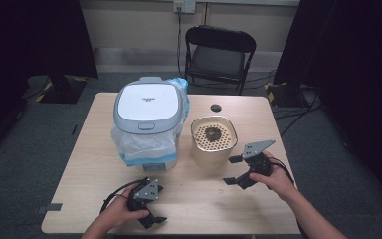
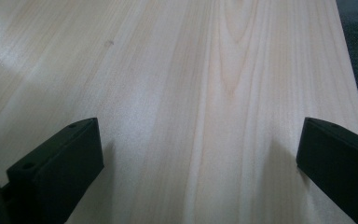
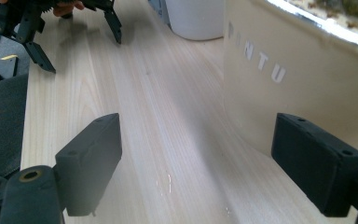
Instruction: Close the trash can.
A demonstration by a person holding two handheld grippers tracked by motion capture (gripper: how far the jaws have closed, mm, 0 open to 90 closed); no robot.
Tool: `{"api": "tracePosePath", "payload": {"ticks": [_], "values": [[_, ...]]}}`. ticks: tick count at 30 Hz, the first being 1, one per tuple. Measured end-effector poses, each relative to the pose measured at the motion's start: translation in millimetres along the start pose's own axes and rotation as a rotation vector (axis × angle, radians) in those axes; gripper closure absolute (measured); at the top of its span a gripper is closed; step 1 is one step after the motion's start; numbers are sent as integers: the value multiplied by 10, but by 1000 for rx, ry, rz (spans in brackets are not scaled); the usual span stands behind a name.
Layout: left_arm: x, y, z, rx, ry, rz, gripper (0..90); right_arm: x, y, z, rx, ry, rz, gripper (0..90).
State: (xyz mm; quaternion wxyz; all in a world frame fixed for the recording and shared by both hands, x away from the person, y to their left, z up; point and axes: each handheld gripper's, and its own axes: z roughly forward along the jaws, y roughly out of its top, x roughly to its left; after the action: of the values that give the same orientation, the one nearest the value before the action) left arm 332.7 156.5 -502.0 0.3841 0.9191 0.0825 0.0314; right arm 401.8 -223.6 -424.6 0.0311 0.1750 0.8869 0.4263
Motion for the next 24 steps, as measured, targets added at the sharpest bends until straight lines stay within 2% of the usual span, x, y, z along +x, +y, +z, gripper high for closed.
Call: {"api": "tracePosePath", "payload": {"ticks": [24], "values": [[1,-1,1,-2,0,1,0,4,-287,-18,8,-10,24,157]]}}
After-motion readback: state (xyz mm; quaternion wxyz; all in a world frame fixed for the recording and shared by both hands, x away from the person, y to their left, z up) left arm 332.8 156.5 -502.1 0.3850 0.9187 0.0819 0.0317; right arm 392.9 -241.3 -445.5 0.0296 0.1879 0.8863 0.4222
